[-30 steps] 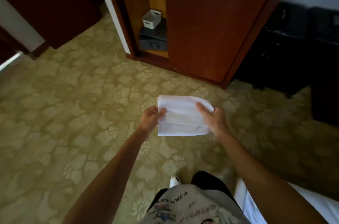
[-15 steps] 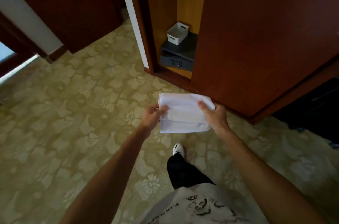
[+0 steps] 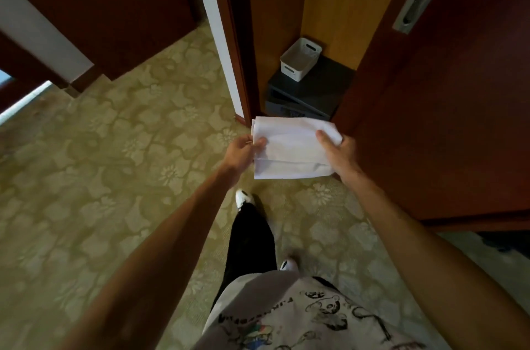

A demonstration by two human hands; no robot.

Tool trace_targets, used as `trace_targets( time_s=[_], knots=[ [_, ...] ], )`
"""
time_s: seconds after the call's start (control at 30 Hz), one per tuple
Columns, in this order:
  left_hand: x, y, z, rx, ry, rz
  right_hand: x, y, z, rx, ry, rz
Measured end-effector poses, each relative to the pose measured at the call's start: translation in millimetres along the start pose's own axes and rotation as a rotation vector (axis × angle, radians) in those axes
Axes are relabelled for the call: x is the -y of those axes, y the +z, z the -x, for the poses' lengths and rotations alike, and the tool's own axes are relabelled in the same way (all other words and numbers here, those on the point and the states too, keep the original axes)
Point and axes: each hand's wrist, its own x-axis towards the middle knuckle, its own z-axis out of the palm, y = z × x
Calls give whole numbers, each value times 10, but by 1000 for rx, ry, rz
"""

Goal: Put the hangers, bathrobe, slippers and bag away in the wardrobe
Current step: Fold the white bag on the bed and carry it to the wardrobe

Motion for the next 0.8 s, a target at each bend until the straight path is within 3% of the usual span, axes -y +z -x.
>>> trace_targets(
  time_s=[0.4, 0.8],
  knots=[
    [-763, -250, -2693, 138, -103, -4, 781, 972, -2148, -123, 113, 19],
    [-329, 474, -5219, 28, -264, 102, 191, 1530, -4767, -198, 124, 11]
  ],
)
